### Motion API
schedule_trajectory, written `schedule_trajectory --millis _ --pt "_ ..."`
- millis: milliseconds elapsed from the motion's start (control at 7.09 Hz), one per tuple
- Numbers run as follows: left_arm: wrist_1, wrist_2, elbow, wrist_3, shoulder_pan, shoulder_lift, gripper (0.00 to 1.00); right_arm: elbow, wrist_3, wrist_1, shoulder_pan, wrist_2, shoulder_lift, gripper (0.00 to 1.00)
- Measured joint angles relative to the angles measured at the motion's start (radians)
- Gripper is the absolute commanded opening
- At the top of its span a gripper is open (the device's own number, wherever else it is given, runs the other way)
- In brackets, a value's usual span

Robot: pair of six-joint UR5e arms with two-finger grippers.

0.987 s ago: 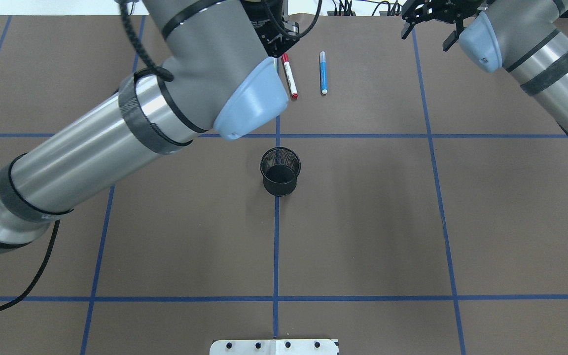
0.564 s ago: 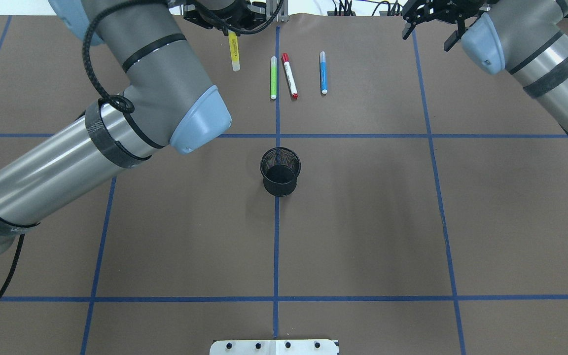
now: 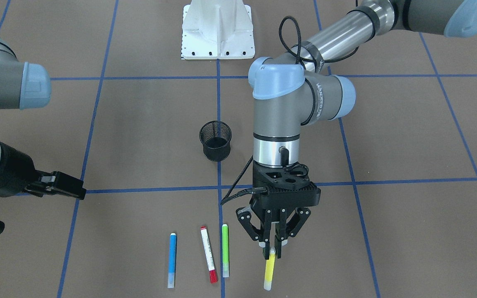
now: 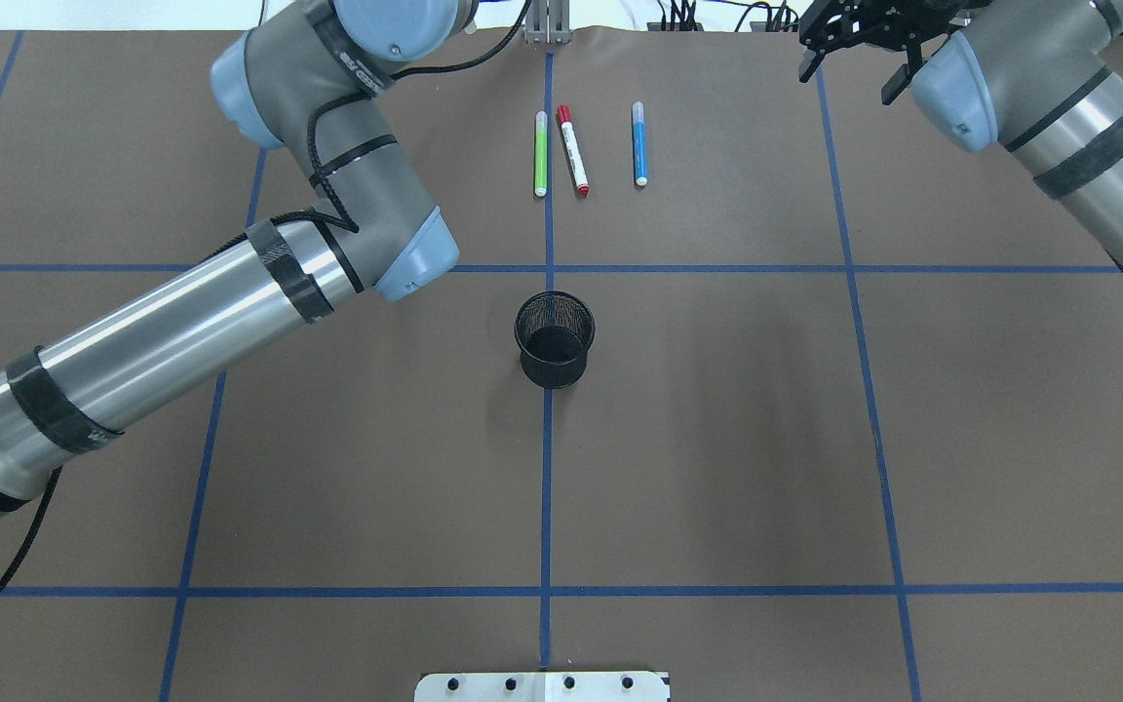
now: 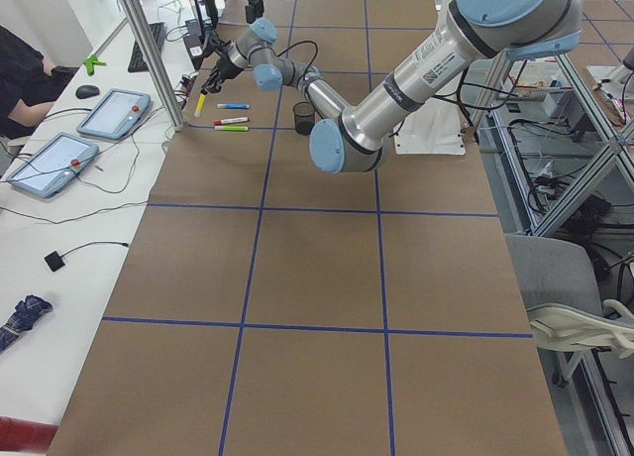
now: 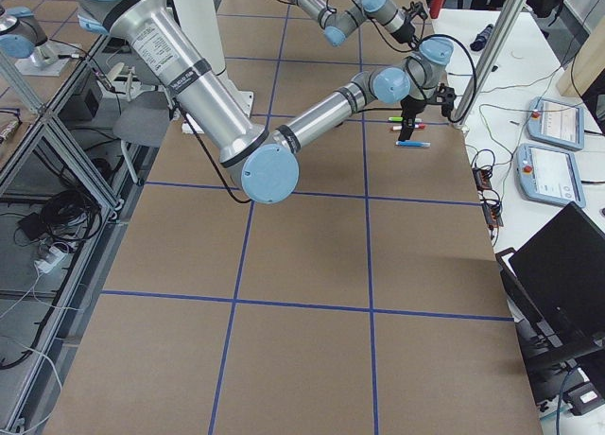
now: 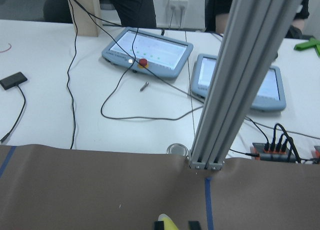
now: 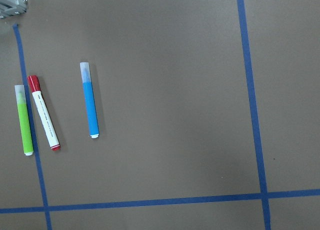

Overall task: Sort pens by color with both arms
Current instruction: 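Lower the yellow highlighter onto the table and open the left gripper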

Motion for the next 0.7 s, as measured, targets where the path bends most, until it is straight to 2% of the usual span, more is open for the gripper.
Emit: schedule_trajectory --millis 564,705 --pt "-0.206 0.228 0.22 -0.138 0.086 -0.021 0.0 -0.009 0.0 0.0 -0.006 -0.005 0.0 1.0" --pt "-0.257 0.253 0.262 -0.201 0.114 -0.019 0.0 -0.009 0.0 0.0 -0.007 -0.008 -0.001 1.0"
